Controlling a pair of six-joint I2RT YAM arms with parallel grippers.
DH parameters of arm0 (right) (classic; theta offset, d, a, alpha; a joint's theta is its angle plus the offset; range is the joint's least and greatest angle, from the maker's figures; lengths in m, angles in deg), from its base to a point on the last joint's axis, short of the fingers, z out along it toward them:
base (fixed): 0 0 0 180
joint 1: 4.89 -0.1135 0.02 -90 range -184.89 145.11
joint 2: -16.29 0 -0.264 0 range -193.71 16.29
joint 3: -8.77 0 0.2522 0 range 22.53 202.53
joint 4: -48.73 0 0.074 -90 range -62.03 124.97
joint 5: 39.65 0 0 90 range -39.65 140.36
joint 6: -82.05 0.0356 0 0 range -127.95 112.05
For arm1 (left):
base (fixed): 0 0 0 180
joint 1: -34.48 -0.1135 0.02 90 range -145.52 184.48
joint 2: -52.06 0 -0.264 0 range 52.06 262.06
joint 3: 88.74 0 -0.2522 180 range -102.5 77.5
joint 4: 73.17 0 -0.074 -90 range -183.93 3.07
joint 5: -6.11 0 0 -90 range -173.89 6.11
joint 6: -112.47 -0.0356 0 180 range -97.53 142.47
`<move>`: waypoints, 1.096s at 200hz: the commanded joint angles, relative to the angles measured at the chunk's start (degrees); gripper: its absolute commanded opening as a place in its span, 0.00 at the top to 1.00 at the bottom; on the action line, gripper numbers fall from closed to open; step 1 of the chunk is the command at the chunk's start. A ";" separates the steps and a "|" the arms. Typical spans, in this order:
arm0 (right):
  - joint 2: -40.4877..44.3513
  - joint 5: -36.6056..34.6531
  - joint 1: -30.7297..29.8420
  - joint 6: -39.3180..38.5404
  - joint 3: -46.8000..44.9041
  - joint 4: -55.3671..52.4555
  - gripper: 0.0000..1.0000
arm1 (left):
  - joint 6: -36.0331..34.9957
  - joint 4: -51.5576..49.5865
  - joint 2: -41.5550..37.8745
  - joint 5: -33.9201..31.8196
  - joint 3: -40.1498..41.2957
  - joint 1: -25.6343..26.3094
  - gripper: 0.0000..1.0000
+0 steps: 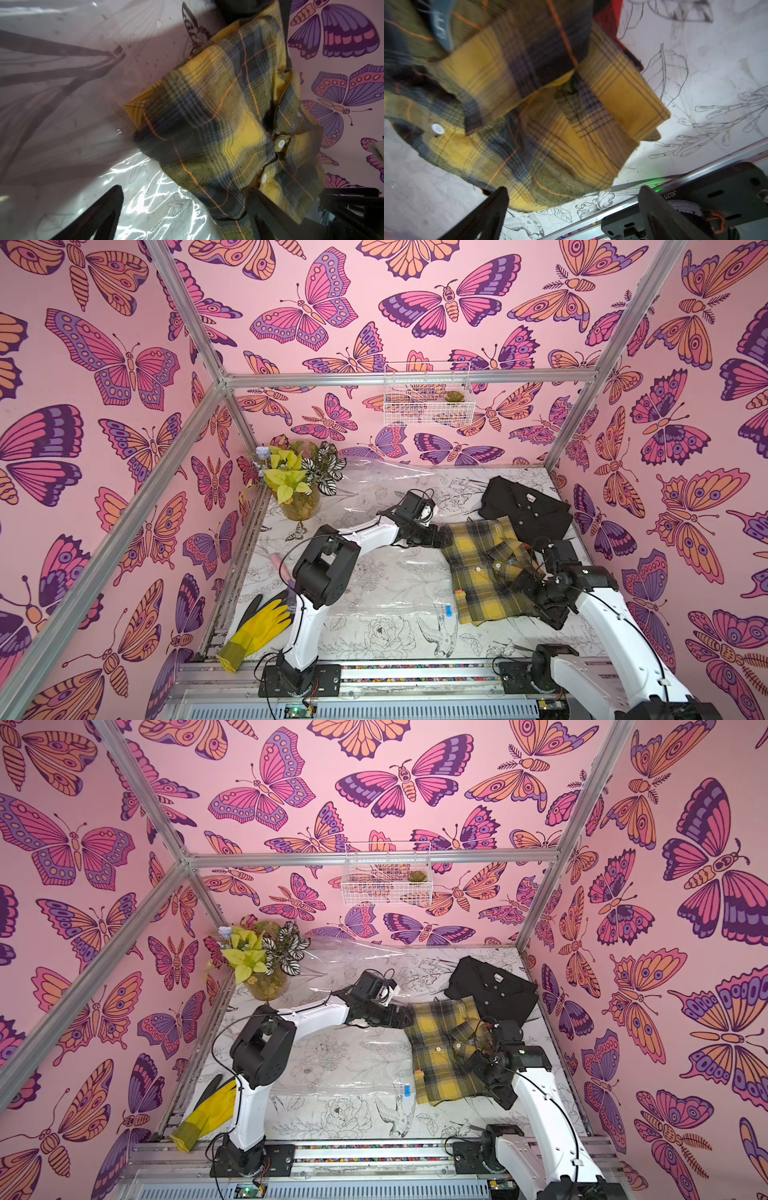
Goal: Place the folded shirt into the vacuum bag
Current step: Adjust the shirt in the vacuum bag.
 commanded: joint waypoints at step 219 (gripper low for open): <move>-37.00 2.13 -8.14 -20.07 34.68 12.49 0.93 | 18.16 13.33 -33.07 -9.09 40.69 2.54 1.00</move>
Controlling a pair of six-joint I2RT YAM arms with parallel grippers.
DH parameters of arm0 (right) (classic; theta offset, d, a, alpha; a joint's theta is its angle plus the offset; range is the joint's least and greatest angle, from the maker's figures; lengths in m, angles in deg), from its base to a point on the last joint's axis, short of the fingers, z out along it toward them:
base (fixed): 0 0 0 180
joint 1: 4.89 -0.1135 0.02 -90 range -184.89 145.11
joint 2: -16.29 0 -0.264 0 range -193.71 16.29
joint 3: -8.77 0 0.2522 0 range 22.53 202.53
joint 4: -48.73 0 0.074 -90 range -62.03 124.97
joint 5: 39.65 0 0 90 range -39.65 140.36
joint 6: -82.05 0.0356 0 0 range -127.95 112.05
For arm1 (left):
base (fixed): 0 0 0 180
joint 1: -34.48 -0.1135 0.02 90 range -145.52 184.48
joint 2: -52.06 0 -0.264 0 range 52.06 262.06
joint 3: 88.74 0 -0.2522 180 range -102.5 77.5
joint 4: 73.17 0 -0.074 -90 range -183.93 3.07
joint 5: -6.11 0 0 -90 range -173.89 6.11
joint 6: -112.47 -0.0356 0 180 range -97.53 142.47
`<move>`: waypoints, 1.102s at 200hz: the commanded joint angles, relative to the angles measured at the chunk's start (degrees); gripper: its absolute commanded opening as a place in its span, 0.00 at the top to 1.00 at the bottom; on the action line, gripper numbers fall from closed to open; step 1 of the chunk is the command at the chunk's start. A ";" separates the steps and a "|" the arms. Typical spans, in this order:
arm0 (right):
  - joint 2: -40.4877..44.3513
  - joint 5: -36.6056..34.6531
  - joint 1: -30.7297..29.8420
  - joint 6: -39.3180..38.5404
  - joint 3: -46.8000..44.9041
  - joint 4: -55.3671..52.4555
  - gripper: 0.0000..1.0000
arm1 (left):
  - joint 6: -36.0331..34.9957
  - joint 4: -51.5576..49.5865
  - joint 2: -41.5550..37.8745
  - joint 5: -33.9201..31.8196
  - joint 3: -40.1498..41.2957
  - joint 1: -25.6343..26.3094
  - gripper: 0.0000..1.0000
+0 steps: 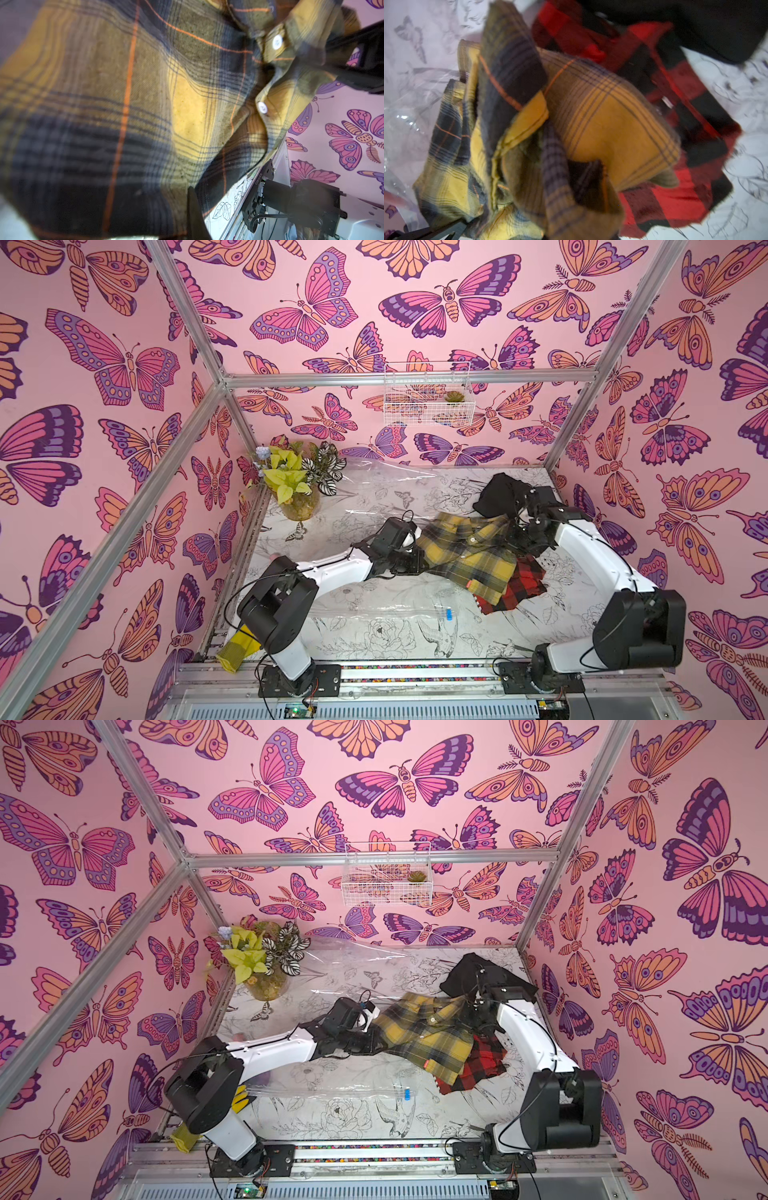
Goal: Place the folded shirt into the vacuum bag
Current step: Adjust the shirt in the vacuum bag, then pick up the shirt in the vacuum bag.
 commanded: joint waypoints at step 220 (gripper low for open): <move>-3.71 22.07 4.81 8.71 -23.12 29.90 0.38 | -9.17 -11.93 17.60 3.29 -25.61 3.44 0.63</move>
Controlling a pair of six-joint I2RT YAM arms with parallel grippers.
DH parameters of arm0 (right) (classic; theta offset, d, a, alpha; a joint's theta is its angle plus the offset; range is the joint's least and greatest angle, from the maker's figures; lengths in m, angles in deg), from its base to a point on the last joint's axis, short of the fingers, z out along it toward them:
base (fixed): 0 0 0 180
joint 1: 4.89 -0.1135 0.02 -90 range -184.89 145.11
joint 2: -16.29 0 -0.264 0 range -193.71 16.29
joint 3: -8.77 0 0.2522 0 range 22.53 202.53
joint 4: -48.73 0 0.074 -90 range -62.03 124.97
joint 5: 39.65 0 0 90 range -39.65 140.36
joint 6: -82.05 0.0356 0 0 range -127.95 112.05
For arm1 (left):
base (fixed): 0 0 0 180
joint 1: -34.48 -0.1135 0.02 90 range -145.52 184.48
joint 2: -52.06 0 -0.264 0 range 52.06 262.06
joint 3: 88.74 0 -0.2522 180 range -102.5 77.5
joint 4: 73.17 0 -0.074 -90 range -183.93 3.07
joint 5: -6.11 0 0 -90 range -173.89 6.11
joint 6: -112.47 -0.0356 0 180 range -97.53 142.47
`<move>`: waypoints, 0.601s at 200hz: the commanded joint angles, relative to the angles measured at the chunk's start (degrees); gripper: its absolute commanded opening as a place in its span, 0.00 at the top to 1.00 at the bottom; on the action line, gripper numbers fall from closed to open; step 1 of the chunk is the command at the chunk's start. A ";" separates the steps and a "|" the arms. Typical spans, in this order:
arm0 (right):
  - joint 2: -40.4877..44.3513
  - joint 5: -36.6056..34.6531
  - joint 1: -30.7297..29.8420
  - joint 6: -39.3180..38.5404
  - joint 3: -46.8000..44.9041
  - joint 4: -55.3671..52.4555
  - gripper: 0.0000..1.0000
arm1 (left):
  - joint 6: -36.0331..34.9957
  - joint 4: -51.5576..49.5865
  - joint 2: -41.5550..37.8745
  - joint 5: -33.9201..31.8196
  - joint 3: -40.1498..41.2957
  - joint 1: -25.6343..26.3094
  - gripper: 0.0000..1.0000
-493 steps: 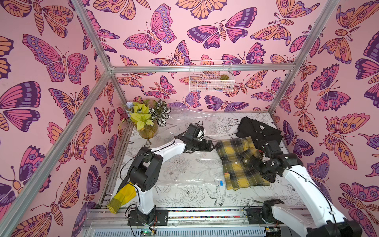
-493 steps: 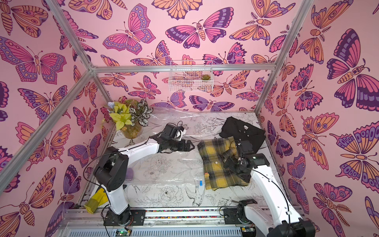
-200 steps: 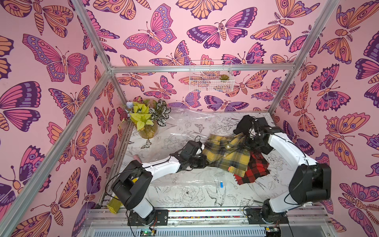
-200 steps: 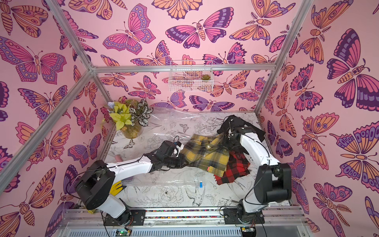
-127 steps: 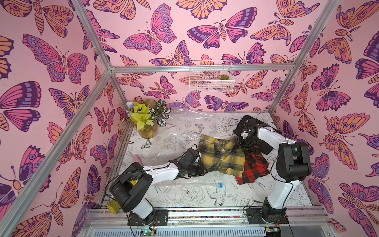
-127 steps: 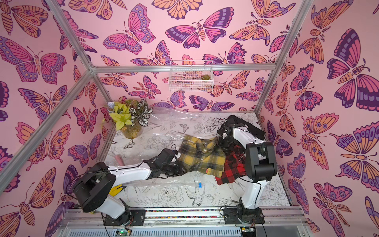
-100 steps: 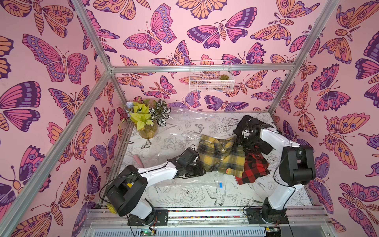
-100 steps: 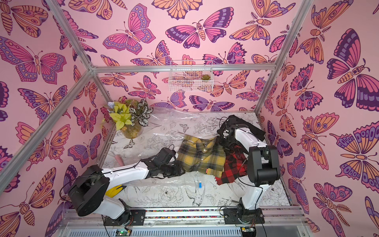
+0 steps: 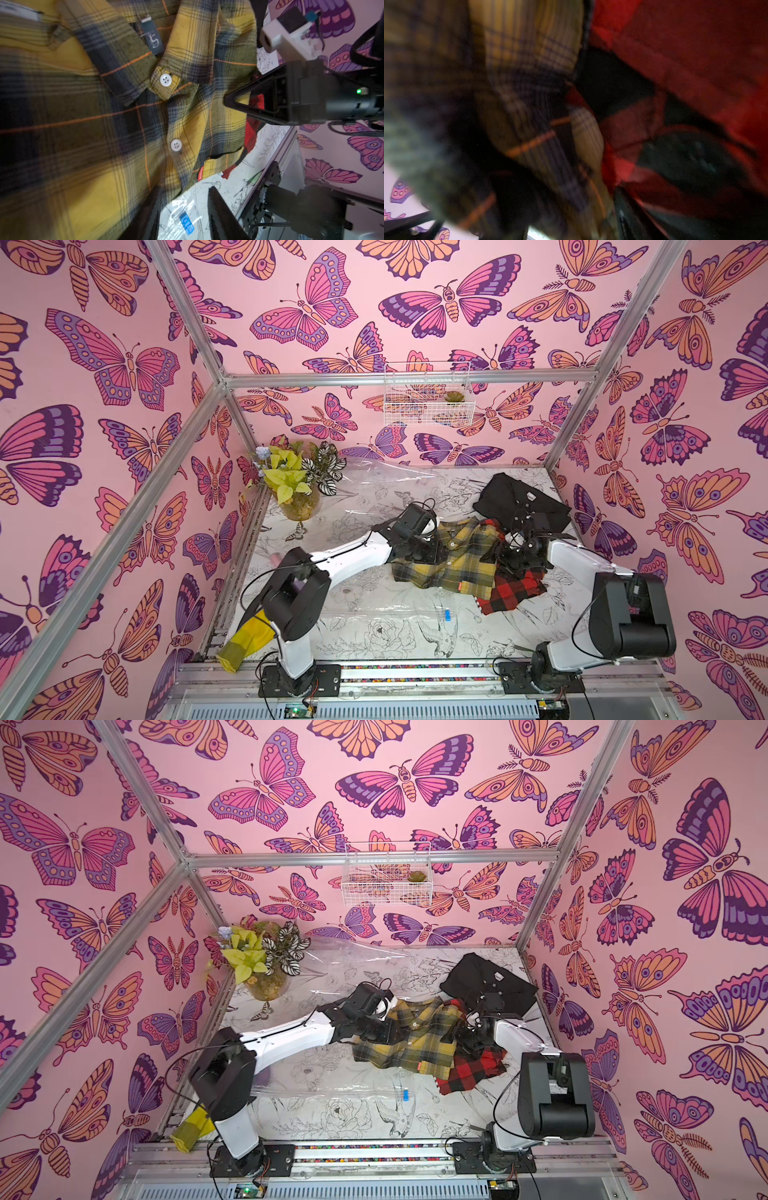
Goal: Place the folded shirt into the vacuum bag
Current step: Pick up the shirt in the vacuum bag.
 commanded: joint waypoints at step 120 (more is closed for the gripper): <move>0.84 -22.32 -9.88 -12.74 21.48 -29.36 0.92 | 1.08 8.34 -3.09 6.89 6.76 -1.60 0.67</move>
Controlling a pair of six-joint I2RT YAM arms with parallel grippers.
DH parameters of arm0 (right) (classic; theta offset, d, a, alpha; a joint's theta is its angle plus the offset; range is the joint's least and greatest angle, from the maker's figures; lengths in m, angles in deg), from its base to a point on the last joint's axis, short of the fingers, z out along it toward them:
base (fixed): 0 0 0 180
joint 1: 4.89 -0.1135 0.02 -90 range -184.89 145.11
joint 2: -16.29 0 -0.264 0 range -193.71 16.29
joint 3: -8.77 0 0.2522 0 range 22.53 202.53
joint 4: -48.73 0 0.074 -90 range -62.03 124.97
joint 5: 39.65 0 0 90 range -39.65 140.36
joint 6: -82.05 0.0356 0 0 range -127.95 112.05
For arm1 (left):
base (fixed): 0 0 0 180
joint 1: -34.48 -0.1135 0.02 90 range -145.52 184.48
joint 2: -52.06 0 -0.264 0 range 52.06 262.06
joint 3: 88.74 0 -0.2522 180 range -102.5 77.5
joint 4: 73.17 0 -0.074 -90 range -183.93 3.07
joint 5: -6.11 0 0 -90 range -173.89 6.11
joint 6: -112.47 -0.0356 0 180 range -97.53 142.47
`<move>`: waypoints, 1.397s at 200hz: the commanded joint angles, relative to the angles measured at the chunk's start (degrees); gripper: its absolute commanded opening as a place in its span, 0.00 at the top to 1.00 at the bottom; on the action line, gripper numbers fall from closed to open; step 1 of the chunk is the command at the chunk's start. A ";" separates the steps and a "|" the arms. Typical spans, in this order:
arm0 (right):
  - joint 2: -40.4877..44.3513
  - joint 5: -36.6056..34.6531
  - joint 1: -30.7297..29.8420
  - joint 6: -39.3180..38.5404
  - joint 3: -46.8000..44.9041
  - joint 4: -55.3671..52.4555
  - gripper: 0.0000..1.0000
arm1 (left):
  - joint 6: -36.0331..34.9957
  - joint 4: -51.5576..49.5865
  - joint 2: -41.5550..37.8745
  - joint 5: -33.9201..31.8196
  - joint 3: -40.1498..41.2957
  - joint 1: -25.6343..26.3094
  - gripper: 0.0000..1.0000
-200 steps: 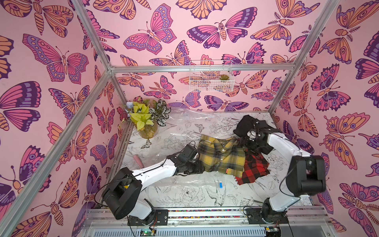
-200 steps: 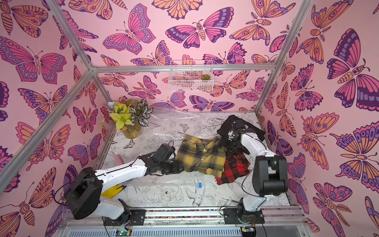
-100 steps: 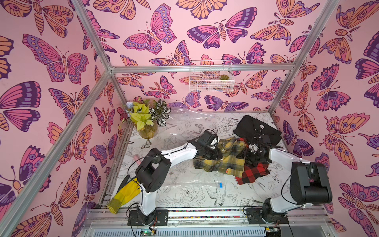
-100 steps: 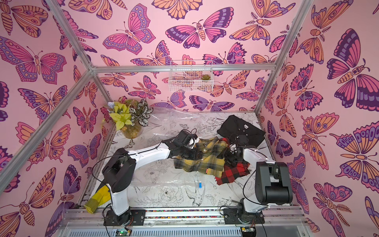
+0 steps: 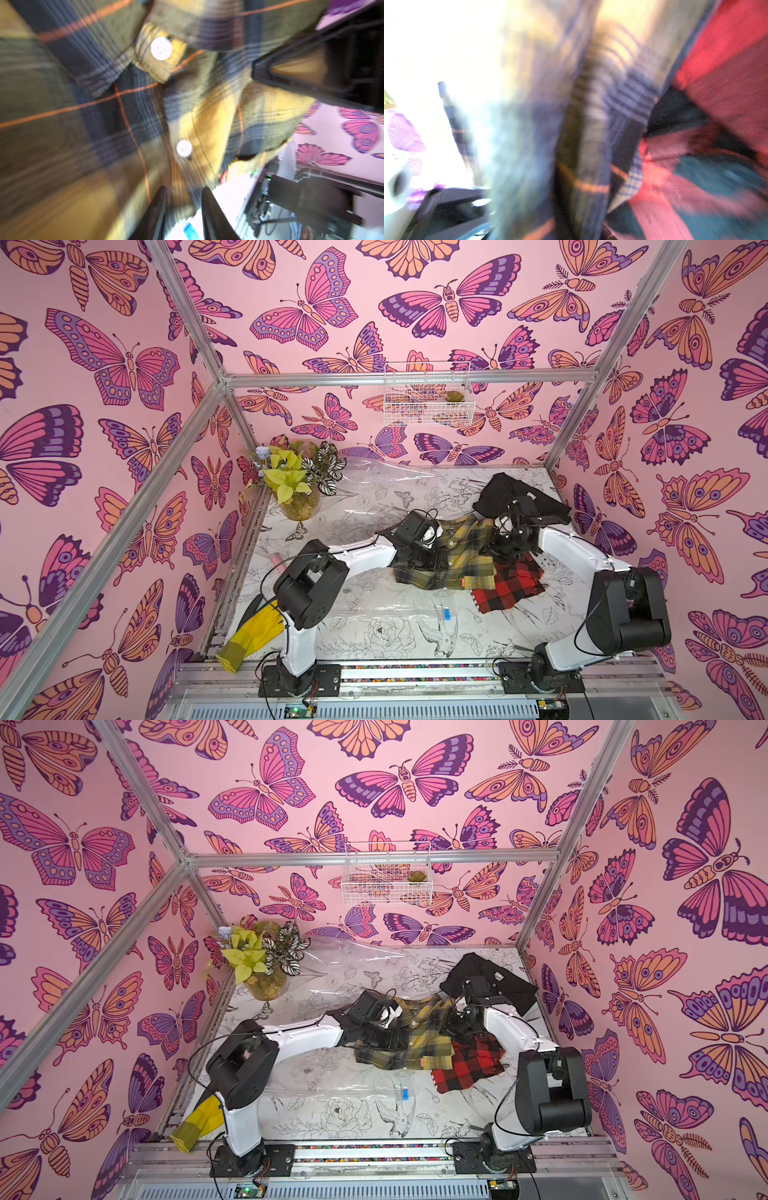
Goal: Place the folded shirt into the vacuum bag
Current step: Pick up the shirt in the vacuum bag.
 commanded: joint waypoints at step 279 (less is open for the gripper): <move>-22.69 -18.62 -28.59 -5.58 24.33 -14.62 0.78 | 5.06 11.38 -13.50 -1.48 20.85 -9.53 0.70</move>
